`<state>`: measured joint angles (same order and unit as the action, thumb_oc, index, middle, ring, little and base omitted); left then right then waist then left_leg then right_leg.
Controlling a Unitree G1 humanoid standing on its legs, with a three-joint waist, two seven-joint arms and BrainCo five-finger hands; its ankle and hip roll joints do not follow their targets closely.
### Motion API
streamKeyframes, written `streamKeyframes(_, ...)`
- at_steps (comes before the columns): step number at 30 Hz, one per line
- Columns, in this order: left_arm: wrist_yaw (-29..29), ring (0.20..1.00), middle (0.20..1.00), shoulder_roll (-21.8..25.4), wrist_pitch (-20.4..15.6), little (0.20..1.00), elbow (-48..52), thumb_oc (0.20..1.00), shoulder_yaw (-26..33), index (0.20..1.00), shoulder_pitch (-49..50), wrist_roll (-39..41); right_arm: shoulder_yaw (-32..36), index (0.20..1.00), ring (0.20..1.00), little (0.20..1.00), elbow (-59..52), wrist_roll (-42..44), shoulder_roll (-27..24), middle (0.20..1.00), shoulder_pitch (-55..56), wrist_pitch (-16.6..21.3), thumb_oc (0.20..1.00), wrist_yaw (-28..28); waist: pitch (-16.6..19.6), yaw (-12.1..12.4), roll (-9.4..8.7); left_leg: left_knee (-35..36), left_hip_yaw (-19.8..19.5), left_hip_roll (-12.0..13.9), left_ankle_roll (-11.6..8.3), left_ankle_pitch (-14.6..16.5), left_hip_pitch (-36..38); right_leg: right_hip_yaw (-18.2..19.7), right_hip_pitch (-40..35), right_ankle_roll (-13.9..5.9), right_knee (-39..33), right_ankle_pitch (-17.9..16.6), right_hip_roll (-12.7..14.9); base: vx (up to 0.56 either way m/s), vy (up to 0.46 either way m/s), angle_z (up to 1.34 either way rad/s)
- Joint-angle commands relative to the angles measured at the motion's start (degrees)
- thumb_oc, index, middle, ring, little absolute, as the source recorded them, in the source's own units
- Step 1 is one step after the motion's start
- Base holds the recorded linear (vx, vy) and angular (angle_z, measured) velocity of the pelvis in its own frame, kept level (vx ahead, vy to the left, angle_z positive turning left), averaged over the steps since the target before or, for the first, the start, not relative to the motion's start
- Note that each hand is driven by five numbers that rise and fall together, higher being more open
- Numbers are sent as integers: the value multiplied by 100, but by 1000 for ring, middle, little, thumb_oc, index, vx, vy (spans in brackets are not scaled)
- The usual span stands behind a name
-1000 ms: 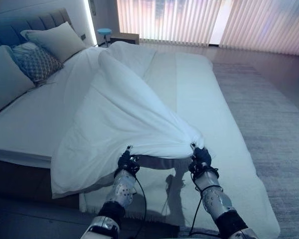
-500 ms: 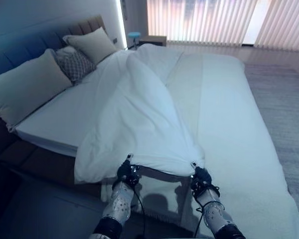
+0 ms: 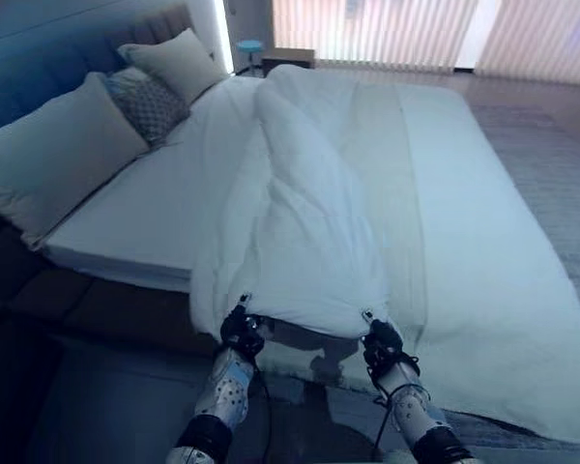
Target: Make the bed
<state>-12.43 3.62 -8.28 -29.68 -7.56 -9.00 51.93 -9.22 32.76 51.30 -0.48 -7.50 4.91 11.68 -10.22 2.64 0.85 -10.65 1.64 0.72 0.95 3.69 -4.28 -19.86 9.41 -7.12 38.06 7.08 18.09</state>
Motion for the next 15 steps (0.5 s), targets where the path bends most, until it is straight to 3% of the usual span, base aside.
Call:
streamKeyframes(1,-84,200,200,913,-665,200,533,200,799,200,-132,-77,224,200,200,200,128,87,-685,200,-56,439,200,35,423,119,-254,957,-283,-579,-382,-548,-133,230,-994,243,-1737,48,-1447,-121,177,15)
streamKeyframes(2,-83,200,200,916,-665,200,531,200,798,200,-136,-77,226,200,200,200,129,87,-684,200,-59,440,200,34,427,125,-248,962,-280,-569,-383,-558,-139,232,-994,247,-1761,27,-1460,-168,189,-8)
streamKeyframes(3,-119,200,200,883,-660,200,577,200,803,200,-87,-118,165,200,200,200,104,114,-679,200,-84,475,200,87,499,257,-383,1032,-218,-728,-426,-712,-246,517,-1211,370,-2254,216,-1856,-181,160,-22)
streamKeyframes(4,-142,200,200,878,-679,200,595,200,822,200,-32,-126,138,200,200,200,64,99,-696,200,-87,501,200,125,501,278,-436,1101,-195,-797,-425,-810,-316,813,-1245,502,-2599,303,-2079,-183,161,-36)
streamKeyframes(5,-143,200,200,875,-679,200,597,200,822,200,-32,-127,138,200,200,200,63,98,-697,200,-86,501,200,127,517,283,-423,1109,-194,-782,-427,-824,-334,816,-1234,505,-2627,272,-2095,-206,182,-15)
streamKeyframes(6,-155,200,200,807,-685,200,645,200,819,200,-34,-79,83,200,200,200,46,144,-704,200,-173,533,200,176,530,328,-399,1202,-192,-869,-520,-1152,-526,1066,-1386,612,-3278,190,-2176,-193,199,-2)
streamKeyframes(7,-157,200,200,793,-685,200,634,200,823,200,-20,-103,60,200,200,200,75,122,-732,200,-194,543,200,182,518,327,-354,1287,-220,-866,-531,-1248,-572,1187,-1409,659,-3361,167,-2269,-249,242,13)
streamKeyframes(9,-136,200,200,755,-711,200,665,200,814,200,-60,-89,79,200,200,200,43,16,-822,200,-189,540,200,221,429,370,-292,1403,-262,-800,-691,-1578,-857,1038,-1425,622,-3643,41,-2221,-215,193,27)
streamKeyframes(11,-153,200,200,700,-731,200,761,200,860,200,-6,-59,83,200,200,200,8,-117,-927,200,-226,490,200,218,271,423,-294,997,-595,-881,-654,-1334,-1023,1063,-1294,551,-3609,-110,-2018,-236,253,40)
streamKeyframes(13,-166,200,200,619,-713,200,794,200,849,200,5,-27,134,200,200,200,-39,-159,-954,200,-141,455,200,201,289,256,-349,659,-407,-587,-457,-863,-811,879,-1148,405,-3672,-351,-1722,-178,291,20)
streamKeyframes(15,-134,200,200,575,-724,200,827,200,809,200,36,10,183,200,200,200,-51,-126,-1010,200,-63,434,200,203,305,126,-420,244,-474,-207,-418,-446,-625,791,-1038,322,-3729,-460,-1407,-118,305,16)
